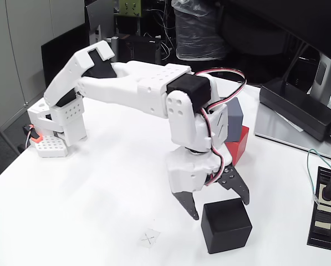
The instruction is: Stack the three blocks in an ordered color.
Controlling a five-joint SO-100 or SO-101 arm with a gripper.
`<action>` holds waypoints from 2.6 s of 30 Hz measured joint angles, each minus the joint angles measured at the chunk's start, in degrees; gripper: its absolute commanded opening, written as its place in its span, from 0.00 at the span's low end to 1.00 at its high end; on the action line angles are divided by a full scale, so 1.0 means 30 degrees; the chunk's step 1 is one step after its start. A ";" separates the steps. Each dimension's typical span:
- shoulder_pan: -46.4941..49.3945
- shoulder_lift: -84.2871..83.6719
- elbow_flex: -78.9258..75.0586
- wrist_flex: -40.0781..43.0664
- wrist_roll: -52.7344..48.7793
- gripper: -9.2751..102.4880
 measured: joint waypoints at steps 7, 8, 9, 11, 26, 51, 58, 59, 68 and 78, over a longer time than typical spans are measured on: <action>-0.0146 -0.0088 0.0000 0.0000 0.0000 0.38; -0.0146 -0.0322 0.0000 0.0000 0.0000 0.38; -0.0146 -0.0615 -0.0088 0.0000 0.0000 0.38; -0.0088 -0.0996 -0.0088 -0.0088 0.0000 0.38; 0.0088 -0.1230 -0.0439 -0.0117 0.0000 0.24; 0.0029 0.5215 -0.0498 0.1318 0.0000 0.13; -0.0967 0.8906 -0.0498 0.1436 0.0000 0.13; -0.1348 0.9434 -0.0381 0.1436 0.0000 0.13; -0.4219 1.2891 -0.0117 0.1436 0.0000 0.13; -0.7852 1.5410 0.4893 0.1436 0.0000 0.13</action>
